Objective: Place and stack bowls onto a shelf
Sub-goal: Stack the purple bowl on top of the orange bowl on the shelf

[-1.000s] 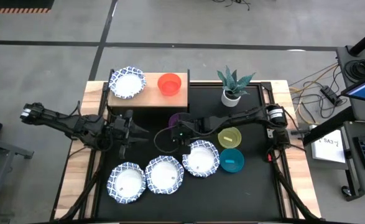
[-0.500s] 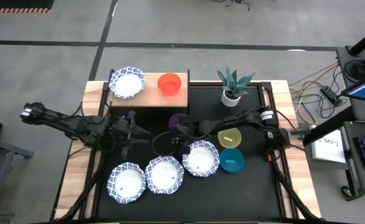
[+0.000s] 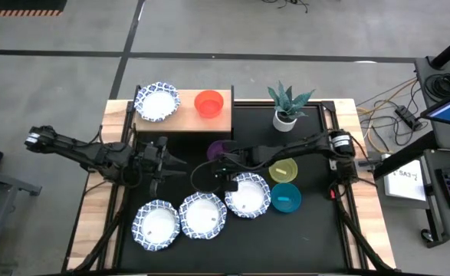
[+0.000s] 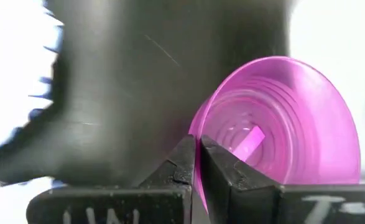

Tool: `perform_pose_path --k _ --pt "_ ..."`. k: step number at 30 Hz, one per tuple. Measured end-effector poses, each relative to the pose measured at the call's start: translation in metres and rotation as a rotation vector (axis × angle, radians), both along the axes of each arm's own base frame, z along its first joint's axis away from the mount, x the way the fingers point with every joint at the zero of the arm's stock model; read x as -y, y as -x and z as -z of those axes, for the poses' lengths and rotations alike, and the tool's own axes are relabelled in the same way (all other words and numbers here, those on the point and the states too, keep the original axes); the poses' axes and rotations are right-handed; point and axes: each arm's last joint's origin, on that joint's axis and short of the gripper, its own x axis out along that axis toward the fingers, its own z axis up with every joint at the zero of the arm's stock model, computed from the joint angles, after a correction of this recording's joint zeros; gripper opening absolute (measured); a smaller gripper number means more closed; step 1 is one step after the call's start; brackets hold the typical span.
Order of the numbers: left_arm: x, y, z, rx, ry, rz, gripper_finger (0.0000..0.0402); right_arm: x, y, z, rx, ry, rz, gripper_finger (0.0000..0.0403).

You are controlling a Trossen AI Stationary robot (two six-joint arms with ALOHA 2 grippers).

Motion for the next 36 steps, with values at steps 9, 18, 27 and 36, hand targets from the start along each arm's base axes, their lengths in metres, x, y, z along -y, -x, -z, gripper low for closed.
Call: perform_pose_path --k 9,18,27,36 --pt "0.0 0.0 0.001 0.0 0.0 0.002 0.0137 -0.026 0.03 -0.077 0.198 -0.046 -0.174 0.0009" --pt "0.0 0.0 0.001 0.0 -0.002 0.002 0.0137 -0.002 0.046 -0.13 0.429 0.102 -0.145 0.0008" --pt "0.0 0.001 0.001 0.003 -0.015 0.002 0.0136 0.082 0.032 -0.137 0.501 0.198 0.041 0.0008" --pt "0.0 0.002 0.0 0.008 -0.013 0.002 0.0136 0.137 0.009 -0.119 0.5 0.272 0.121 0.0008"
